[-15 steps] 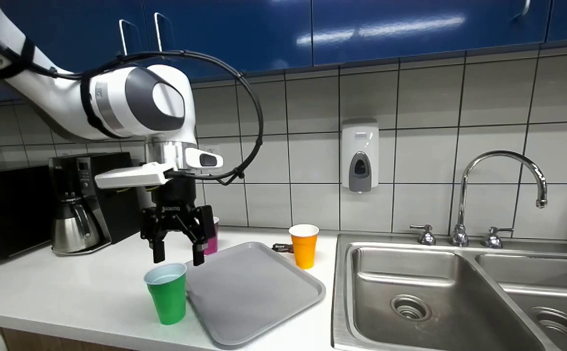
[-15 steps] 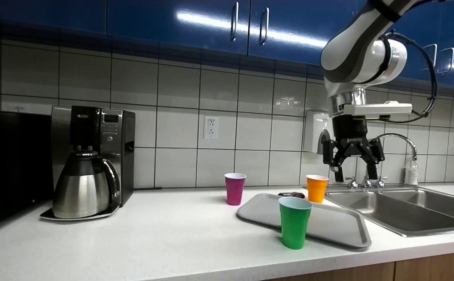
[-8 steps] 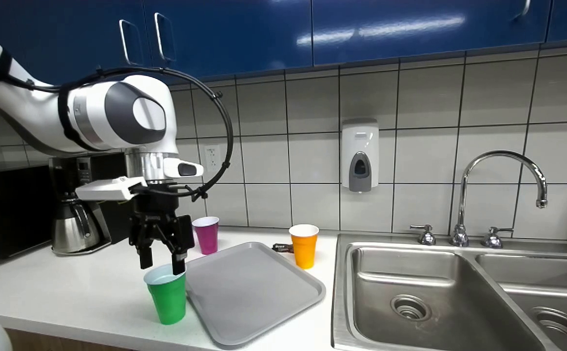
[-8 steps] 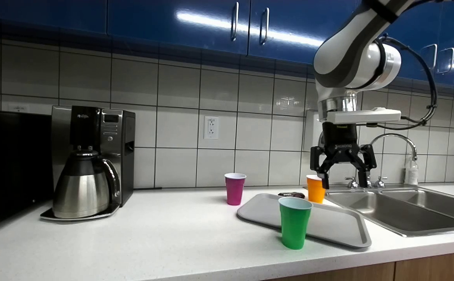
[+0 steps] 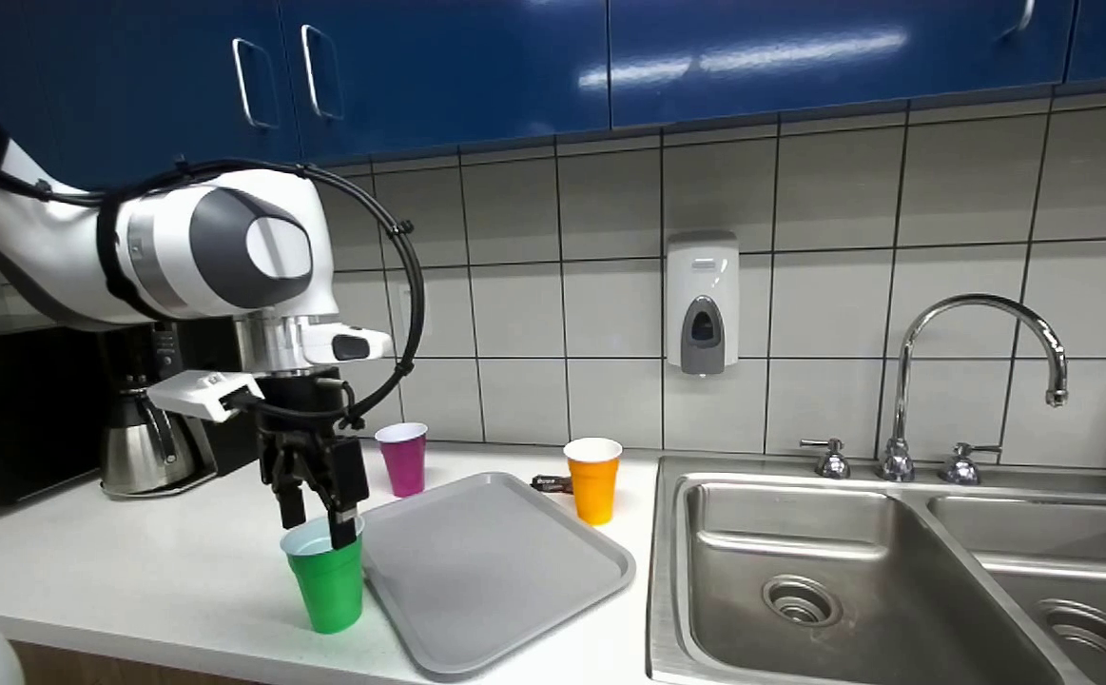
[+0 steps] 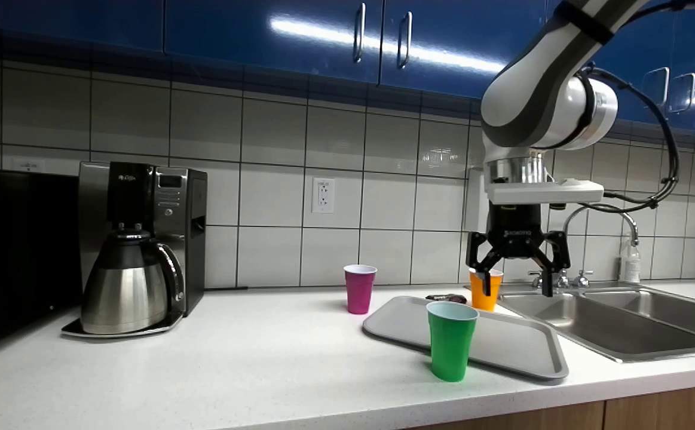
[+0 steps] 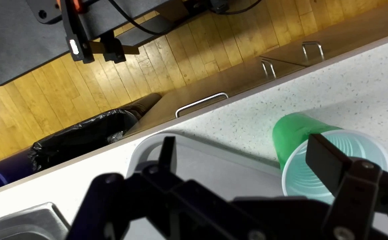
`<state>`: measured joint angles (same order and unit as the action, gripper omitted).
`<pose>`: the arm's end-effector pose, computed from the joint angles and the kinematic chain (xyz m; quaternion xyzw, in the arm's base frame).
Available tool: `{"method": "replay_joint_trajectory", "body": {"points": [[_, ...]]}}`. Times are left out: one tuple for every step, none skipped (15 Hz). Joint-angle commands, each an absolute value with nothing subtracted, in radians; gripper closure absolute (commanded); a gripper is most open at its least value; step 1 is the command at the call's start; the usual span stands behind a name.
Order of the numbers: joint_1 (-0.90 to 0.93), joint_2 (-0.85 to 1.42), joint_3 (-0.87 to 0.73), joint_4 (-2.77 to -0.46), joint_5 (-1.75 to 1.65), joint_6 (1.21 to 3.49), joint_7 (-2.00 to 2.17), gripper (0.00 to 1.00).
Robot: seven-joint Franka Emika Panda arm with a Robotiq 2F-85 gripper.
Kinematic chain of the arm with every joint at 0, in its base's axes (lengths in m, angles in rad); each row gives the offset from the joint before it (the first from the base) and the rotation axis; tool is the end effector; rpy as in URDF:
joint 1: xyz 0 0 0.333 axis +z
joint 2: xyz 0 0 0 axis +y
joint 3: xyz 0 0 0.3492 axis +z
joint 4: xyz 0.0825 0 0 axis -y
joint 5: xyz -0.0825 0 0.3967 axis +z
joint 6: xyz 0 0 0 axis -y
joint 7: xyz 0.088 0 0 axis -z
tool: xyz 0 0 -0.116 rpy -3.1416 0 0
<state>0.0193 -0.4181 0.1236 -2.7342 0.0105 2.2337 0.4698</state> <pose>0.3560 0.0488 0.3533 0.9839 -0.1721 -0.0344 0.0327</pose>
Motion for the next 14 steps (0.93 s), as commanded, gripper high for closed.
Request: {"method": "replay_joint_trajectory", "body": {"points": [[0.01,-0.41,0.151,-2.765,0.03,2.315,0.529,0.0],[0.009,-0.402,0.154,-2.768,0.029,2.334,0.54,0.0],[0.008,-0.394,0.158,-2.77,0.028,2.351,0.55,0.0],[0.007,-0.383,0.162,-2.772,0.025,2.371,0.56,0.0],[0.007,-0.372,0.166,-2.773,0.024,2.391,0.571,0.0],[0.007,-0.36,0.169,-2.774,0.023,2.41,0.58,0.0],[0.008,-0.349,0.173,-2.775,0.022,2.429,0.591,0.0],[0.01,-0.335,0.176,-2.775,0.023,2.45,0.6,0.0],[0.011,-0.322,0.178,-2.774,0.022,2.468,0.609,0.0],[0.012,-0.309,0.181,-2.773,0.02,2.487,0.62,0.0],[0.012,-0.297,0.184,-2.771,0.018,2.502,0.63,0.0],[0.012,-0.286,0.186,-2.77,0.016,2.517,0.638,0.0],[0.013,-0.275,0.187,-2.768,0.015,2.532,0.646,0.0],[0.013,-0.265,0.189,-2.767,0.013,2.545,0.655,0.0]]}}
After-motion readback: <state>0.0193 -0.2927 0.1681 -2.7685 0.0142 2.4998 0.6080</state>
